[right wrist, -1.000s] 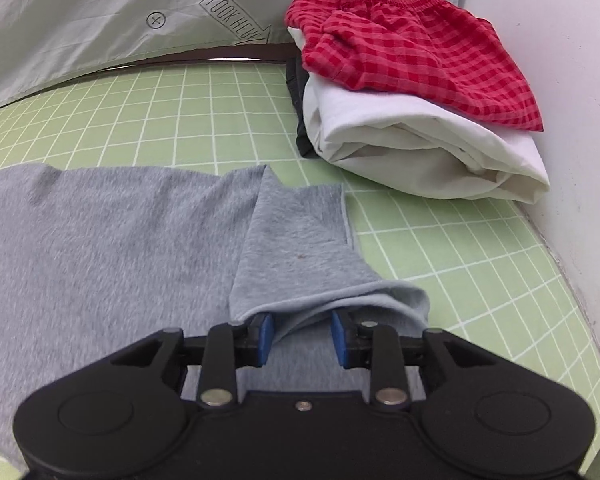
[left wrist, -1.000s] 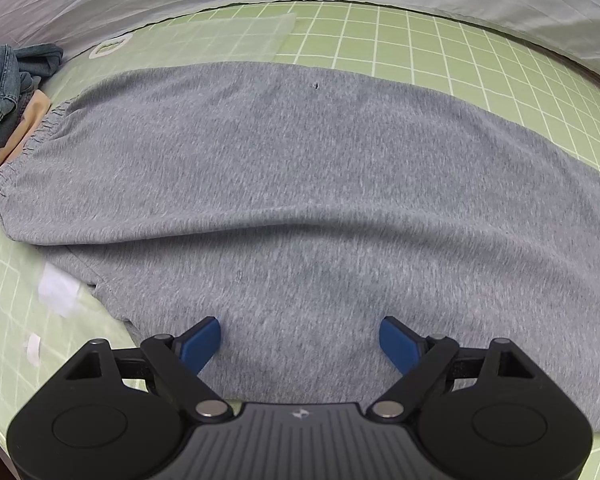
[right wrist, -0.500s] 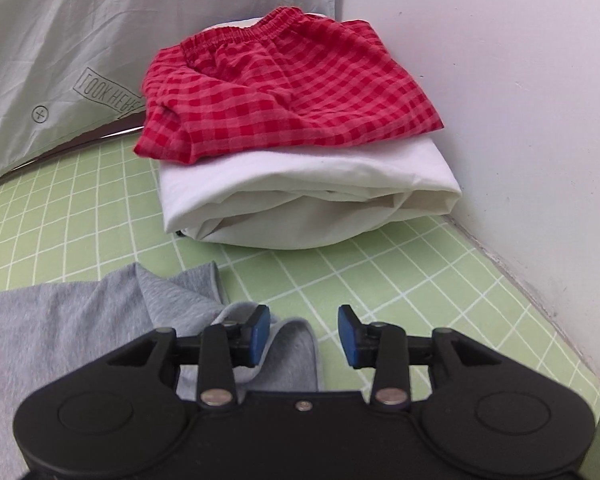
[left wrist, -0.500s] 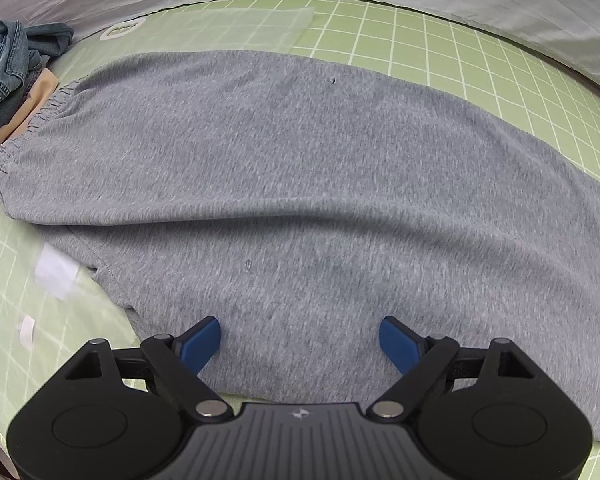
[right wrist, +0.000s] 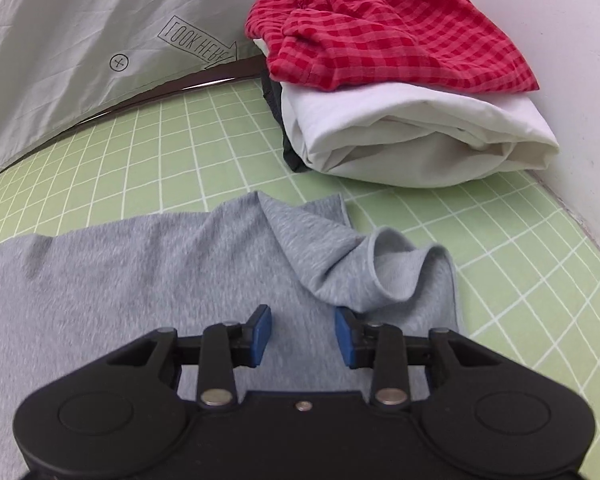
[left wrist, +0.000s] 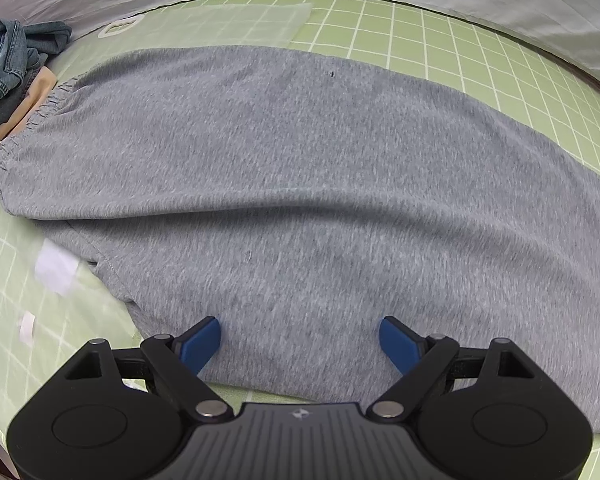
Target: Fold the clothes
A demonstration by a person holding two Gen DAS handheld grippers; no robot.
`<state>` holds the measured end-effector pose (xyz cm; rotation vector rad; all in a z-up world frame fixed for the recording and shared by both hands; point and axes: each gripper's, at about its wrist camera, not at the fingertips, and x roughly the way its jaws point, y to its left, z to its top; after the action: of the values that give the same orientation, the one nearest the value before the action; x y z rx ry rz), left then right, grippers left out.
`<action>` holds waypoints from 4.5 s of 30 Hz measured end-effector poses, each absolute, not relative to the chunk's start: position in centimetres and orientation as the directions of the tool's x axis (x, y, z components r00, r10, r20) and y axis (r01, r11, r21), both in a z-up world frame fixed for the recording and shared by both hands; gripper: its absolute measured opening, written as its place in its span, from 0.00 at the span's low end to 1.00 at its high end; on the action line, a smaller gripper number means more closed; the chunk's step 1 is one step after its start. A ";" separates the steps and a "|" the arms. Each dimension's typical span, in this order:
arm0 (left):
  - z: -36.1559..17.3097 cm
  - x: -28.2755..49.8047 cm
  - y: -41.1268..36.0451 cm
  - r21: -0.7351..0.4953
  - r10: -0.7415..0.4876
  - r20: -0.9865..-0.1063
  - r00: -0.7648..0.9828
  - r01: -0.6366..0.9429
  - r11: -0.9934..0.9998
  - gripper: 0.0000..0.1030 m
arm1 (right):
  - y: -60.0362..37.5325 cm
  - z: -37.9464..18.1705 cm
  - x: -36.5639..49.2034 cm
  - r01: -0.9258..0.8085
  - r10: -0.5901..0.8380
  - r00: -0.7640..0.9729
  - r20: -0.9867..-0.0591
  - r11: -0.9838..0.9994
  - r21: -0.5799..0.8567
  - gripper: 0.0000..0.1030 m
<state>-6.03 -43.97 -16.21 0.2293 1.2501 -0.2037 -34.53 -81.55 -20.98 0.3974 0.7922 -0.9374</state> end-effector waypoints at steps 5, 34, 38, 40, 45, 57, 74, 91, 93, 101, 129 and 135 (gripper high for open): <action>-16.4 -6.1 -43.9 0.058 -0.028 -0.953 0.303 0.269 0.961 0.85 | -86.7 -21.0 -33.4 0.868 -0.614 0.293 -0.733 0.492 -0.066 0.33; -13.5 -8.8 -35.1 -0.034 -0.084 -0.932 0.353 0.147 0.989 0.86 | -75.0 -19.8 -43.4 0.917 -0.617 0.138 -0.775 0.375 -0.135 0.66; -12.5 -9.2 -30.6 -0.069 -0.089 -0.927 0.366 0.067 0.995 0.86 | -71.8 -19.1 -40.5 0.876 -0.598 0.226 -0.769 0.470 -0.108 0.93; -12.1 -8.8 -28.7 -0.080 -0.089 -0.925 0.370 0.039 0.996 0.86 | -69.8 -18.8 -38.6 0.846 -0.576 0.276 -0.770 0.526 -0.090 0.99; -11.1 -6.6 -23.9 -0.108 -0.095 -0.917 0.387 -0.012 0.994 0.86 | -64.9 -18.8 -33.0 0.776 -0.460 0.374 -0.805 0.631 0.000 0.99; -12.0 3.0 -16.2 -0.224 -0.168 -0.882 0.440 -0.077 0.972 0.86 | -57.6 -19.4 -24.0 0.728 -0.397 0.390 -0.831 0.686 0.014 0.99; -16.0 13.8 -11.4 -0.247 -0.215 -0.863 0.458 -0.011 0.969 0.51 | -55.1 -18.3 -21.2 0.897 -0.445 0.269 -0.854 0.440 0.053 1.00; -10.9 12.2 -14.2 -0.270 -0.255 -0.762 0.595 0.066 0.961 0.19 | -57.3 -17.6 -23.2 0.903 -0.422 0.355 -0.834 0.385 0.190 0.99; -9.6 11.2 -16.1 -0.258 -0.277 -0.737 0.616 0.123 0.958 0.19 | -58.0 -17.8 -24.0 0.904 -0.418 0.363 -0.833 0.376 0.206 0.99; -9.4 5.7 -26.9 -0.245 -0.429 -0.673 0.602 0.366 0.898 0.19 | -61.3 -17.6 -27.5 0.895 -0.410 0.385 -0.827 0.385 0.225 0.99; -15.0 0.4 -28.1 -0.205 -0.373 -0.804 0.463 0.372 0.905 0.59 | -60.9 -17.6 -20.1 0.704 -0.239 0.587 -0.773 0.622 0.343 0.99; -16.3 2.5 -25.9 -0.167 -0.332 -0.834 0.440 0.372 0.913 0.59 | -57.3 -17.1 -14.9 0.582 -0.117 0.698 -0.707 0.669 0.463 0.99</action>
<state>2.45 -25.90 -16.32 0.0435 1.0260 -0.4372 -14.90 -57.26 -17.09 0.7400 0.6952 -0.4318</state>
